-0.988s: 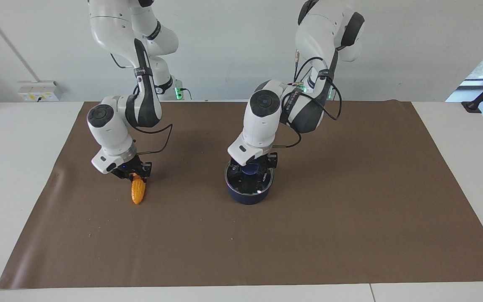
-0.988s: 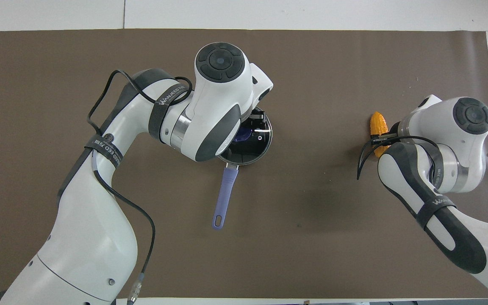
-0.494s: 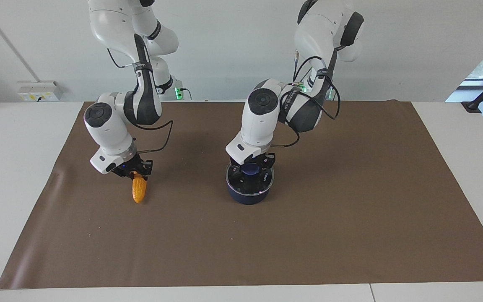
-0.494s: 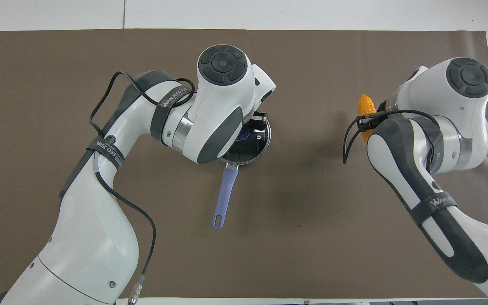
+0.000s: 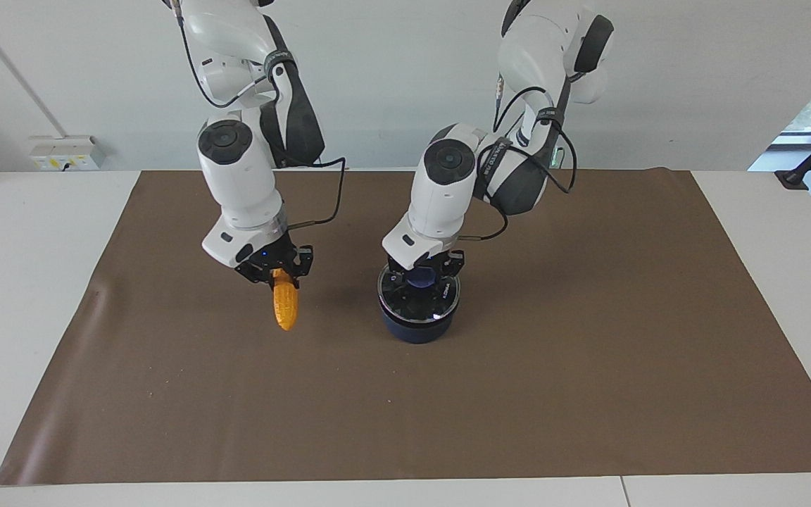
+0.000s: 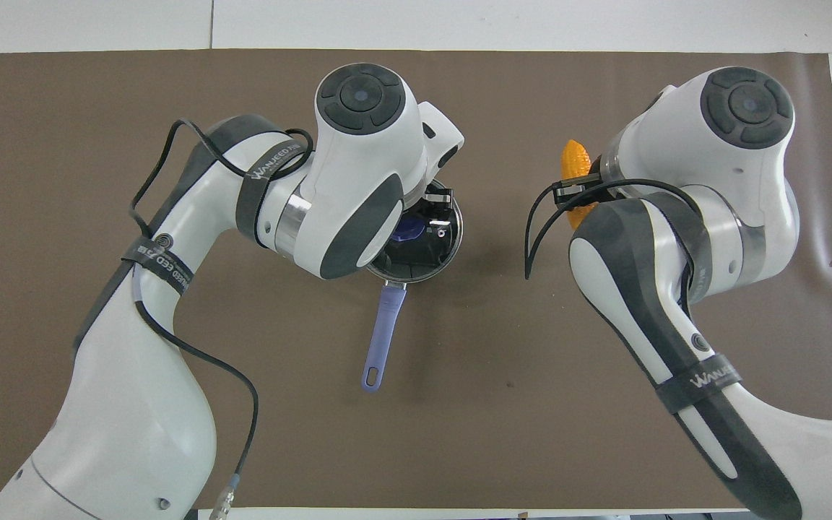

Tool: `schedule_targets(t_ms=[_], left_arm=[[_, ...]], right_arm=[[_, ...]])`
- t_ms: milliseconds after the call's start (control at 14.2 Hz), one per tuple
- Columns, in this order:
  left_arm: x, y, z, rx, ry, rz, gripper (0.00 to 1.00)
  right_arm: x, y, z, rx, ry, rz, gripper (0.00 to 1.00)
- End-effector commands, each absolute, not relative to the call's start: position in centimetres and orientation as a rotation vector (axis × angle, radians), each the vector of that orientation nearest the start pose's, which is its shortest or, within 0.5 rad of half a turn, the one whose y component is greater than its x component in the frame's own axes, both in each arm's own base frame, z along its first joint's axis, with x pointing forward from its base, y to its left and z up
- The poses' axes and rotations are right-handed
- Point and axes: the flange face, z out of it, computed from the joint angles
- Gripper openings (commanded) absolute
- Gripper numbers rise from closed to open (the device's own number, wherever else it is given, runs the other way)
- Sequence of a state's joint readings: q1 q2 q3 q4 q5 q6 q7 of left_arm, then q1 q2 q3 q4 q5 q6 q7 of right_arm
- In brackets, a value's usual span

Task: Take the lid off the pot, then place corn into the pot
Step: 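Lift the lid with the left gripper while the right gripper lifts the corn, then move the lid aside with the left gripper while the right gripper carries corn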

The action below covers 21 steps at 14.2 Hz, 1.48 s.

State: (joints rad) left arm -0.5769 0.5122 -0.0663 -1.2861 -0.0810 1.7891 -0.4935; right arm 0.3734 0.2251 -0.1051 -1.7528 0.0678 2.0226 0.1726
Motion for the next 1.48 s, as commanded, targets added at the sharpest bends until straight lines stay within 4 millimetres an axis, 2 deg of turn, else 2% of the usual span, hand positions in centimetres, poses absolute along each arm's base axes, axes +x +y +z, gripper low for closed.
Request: schedule_targets(t_ms=[0,71,212,282,353,424,494,565,776,847,988,1129,1271,1412], left_arm=[[57.9,-35.7,50.8,-3.25,0.081,0.13,0.0],[58.9,-33.0,51.7,-3.251,0.023,0.13,0.0],[60.7,-27.3,53.0,-3.245,-0.029,0.143,0.0],[61.6,-23.5,53.8,-3.251,-0.024,0.142,0.0],[62.5,-19.6,53.7,-3.247,-0.013,0.172,0.0],[63.2,-16.0,53.5,-3.245,-0.025,0.202,0.0],[63.4,-13.2,52.8,-3.24,-0.018,0.231,0.0],[63.0,-10.6,52.1,-3.238,-0.001,0.241,0.0],[61.9,-1.5,48.1,-3.249,0.026,0.206,0.0],[61.4,0.5,46.4,-3.251,-0.009,0.196,0.0],[60.4,2.5,43.2,-3.229,-0.006,0.184,0.0],[59.6,4.4,40.9,-3.216,0.042,0.175,0.0],[59.3,5.8,39.1,-3.215,0.107,0.146,0.0],[59.0,6.6,38.0,-3.214,0.104,0.125,0.0]], right_arm=[[60.5,20.8,43.9,-3.035,0.015,-0.059,0.0],[60.3,22.0,44.1,-3.028,0.008,-0.08,0.0],[59.1,27.4,44.6,-3.013,-0.075,-0.104,0.0],[59.5,30.8,44.6,-3.011,-0.048,-0.11,0.0],[59.9,33.8,44.4,-3.019,0.017,-0.101,0.0],[60.3,36.3,42.7,-3.047,0.06,-0.067,0.0],[60.1,38.9,41.6,-3.049,0.056,-0.073,0.0],[59.7,40.1,40.3,-3.056,0.04,-0.06,0.0],[59.7,40.5,38.2,-3.04,0.042,-0.092,0.0],[59.3,40.3,37.6,-3.054,0.041,-0.058,0.0],[58.4,40.3,36.4,-3.079,0.032,-0.006,0.0],[57.6,39.7,35.2,-3.09,0.035,0.017,0.0],[57.3,39.1,34.4,-3.092,0.044,0.021,0.0],[57.0,39.2,34.4,-3.093,0.042,0.028,0.0]])
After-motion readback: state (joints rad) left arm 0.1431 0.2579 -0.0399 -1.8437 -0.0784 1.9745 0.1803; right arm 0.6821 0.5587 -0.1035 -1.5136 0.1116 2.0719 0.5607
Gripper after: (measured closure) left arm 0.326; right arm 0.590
